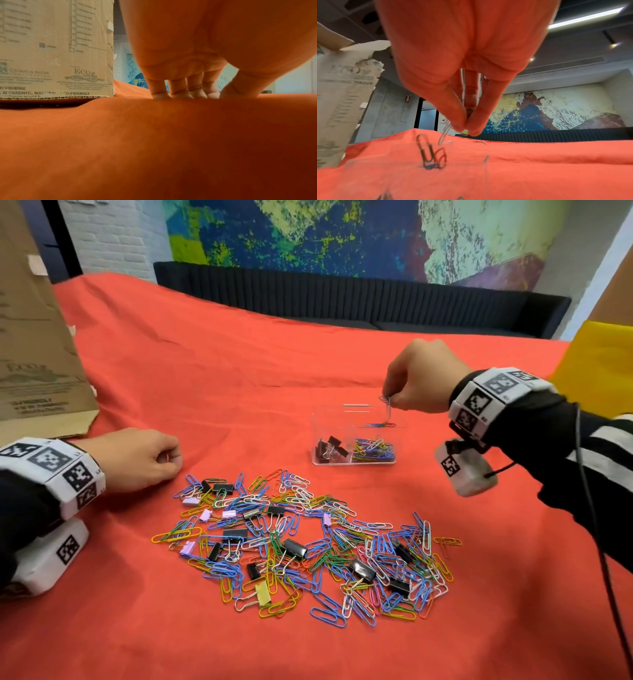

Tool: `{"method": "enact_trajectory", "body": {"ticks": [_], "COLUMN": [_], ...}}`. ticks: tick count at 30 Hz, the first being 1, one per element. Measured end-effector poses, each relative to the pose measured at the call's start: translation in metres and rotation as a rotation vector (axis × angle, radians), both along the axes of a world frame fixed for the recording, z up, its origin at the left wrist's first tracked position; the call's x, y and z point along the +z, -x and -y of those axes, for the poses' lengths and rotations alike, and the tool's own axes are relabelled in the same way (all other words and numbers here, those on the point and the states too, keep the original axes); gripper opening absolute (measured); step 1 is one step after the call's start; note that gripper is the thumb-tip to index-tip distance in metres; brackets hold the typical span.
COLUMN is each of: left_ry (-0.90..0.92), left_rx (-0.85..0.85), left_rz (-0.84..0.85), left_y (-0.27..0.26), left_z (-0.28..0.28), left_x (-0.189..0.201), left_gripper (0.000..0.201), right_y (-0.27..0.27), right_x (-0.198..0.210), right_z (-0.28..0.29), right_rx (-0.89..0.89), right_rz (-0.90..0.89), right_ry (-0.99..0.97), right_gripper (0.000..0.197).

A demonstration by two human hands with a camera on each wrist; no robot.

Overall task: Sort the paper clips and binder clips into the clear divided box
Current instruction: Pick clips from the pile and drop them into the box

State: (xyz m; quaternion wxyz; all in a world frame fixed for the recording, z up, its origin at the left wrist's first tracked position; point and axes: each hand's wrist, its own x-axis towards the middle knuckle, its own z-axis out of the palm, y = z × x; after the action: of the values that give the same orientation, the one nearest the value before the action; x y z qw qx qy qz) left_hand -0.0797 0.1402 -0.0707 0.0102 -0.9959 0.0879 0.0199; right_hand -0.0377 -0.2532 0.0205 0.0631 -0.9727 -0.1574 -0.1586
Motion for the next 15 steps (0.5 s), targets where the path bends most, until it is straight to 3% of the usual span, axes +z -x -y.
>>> {"method": "enact_trajectory", "body": {"ticks": [12, 15], "left_ry": [0.012, 0.02], "left_rx": [-0.005, 0.002], "left_rz": [0.011, 0.011], "left_y": [0.0, 0.001], "left_z": [0.002, 0.003], "left_x": [0.001, 0.001], "left_gripper": [0.013, 0.012], "right_y": [0.016, 0.042], "right_x": [-0.002, -0.005], "right_z": [0.009, 0.016], "right_rx": [0.019, 0.115], "right_rz": [-0.009, -0.159], "right_ry": [0.015, 0.088], "right_gripper": [0.008, 0.013]}}
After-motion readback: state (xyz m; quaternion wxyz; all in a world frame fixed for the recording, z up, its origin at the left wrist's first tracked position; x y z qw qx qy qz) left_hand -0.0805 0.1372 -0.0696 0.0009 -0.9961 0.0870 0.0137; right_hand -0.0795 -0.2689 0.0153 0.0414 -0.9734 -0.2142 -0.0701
